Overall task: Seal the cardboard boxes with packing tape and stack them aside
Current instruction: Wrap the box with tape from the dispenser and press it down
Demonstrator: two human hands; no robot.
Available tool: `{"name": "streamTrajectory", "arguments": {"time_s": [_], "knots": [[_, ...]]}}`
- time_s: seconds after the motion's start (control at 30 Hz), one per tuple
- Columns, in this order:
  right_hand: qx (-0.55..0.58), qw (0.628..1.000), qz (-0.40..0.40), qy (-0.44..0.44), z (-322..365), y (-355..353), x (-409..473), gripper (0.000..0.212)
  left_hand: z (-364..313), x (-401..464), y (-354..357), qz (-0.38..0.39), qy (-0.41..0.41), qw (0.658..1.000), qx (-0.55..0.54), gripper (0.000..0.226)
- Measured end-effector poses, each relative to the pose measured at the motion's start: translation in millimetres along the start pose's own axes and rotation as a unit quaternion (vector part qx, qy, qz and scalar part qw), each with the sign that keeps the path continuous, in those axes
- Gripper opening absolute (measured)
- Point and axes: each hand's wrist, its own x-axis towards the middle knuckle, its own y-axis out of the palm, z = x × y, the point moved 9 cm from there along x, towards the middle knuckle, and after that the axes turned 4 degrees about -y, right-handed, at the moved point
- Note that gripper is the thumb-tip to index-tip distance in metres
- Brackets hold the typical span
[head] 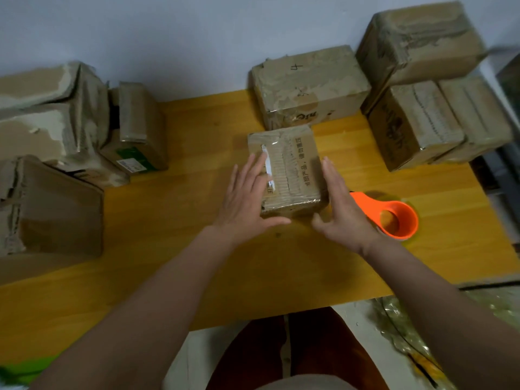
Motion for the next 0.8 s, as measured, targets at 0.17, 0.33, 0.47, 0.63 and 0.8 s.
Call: {"name": "streamTrajectory", "arguments": {"time_s": [0.17,0.33,0.47,0.63,0.8], "knots": [[0.111,0.948,-0.274,0.116,1,-6,22,0.049,-8,7,14,0.008,-0.011,0.999,0.049,0.098],[0.283,0.769,-0.506,0.269,-45,1,12,0.055,-10,8,18,-0.013,-0.023,0.999,0.041,0.101],[0.431,0.674,-0.542,0.258,-57,12,14,0.059,-8,8,20,-0.053,-0.021,0.997,0.046,0.100],[0.215,0.917,-0.318,0.112,-46,12,35,0.059,-5,8,23,-0.084,-0.020,0.995,0.044,0.112],[0.344,0.922,-0.033,0.173,-65,41,44,0.064,-2,8,19,-0.071,-0.057,0.993,-0.077,0.122]]}}
